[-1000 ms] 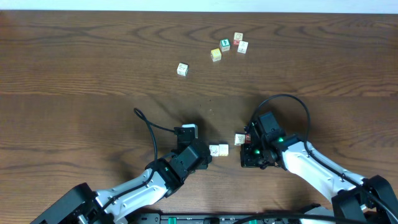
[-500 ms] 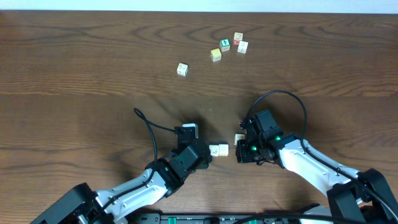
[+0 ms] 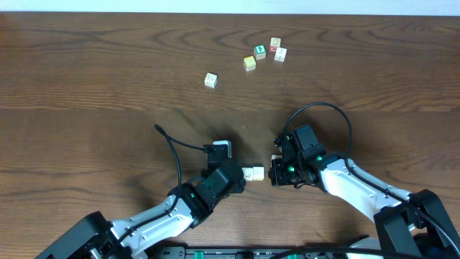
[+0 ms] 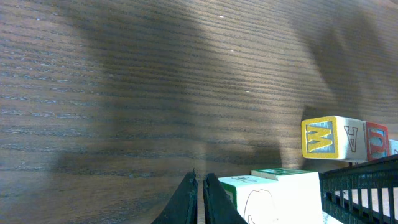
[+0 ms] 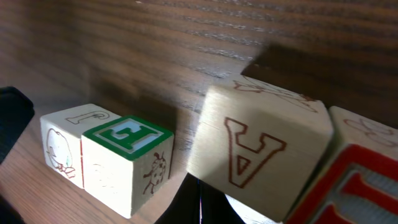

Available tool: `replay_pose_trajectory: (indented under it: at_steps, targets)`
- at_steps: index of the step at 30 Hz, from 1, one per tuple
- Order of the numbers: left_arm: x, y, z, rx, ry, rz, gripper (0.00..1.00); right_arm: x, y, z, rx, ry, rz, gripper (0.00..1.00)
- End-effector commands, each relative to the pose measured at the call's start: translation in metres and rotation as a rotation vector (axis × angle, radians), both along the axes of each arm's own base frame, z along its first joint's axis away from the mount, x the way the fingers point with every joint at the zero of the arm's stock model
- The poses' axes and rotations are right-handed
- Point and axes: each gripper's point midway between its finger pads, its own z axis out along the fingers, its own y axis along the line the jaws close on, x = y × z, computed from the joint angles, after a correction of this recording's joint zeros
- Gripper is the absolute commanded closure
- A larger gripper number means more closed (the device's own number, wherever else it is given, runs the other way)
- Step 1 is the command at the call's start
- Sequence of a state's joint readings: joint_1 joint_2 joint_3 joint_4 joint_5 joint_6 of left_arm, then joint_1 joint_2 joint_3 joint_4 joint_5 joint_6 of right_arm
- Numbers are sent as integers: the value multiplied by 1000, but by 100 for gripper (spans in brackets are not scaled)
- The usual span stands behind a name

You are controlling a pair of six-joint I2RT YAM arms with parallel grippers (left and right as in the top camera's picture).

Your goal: Lift 5 blocks

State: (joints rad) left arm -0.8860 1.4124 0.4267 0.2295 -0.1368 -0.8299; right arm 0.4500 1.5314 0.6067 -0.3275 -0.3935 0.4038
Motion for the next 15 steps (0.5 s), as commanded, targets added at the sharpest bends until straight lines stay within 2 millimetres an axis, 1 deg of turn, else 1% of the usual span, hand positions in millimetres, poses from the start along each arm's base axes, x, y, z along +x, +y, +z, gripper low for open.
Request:
replay_pose_trajectory:
  at_steps: [1, 6, 8, 12, 15]
  targets:
    - [-1, 3, -6, 26, 5, -7, 93, -3, 10, 2, 16, -9, 49, 99]
    - [-4, 7, -23, 66, 41, -8, 93, -4, 14, 3, 18, -12, 62, 99]
    - [-6, 3, -29, 59, 57, -23, 93, -4, 14, 3, 18, -13, 62, 99]
    - [-6, -10, -33, 10, 66, -54, 93, -4, 14, 3, 18, -15, 62, 99]
    - [-5, -12, -33, 0, 65, -55, 93, -4, 14, 3, 18, -16, 62, 99]
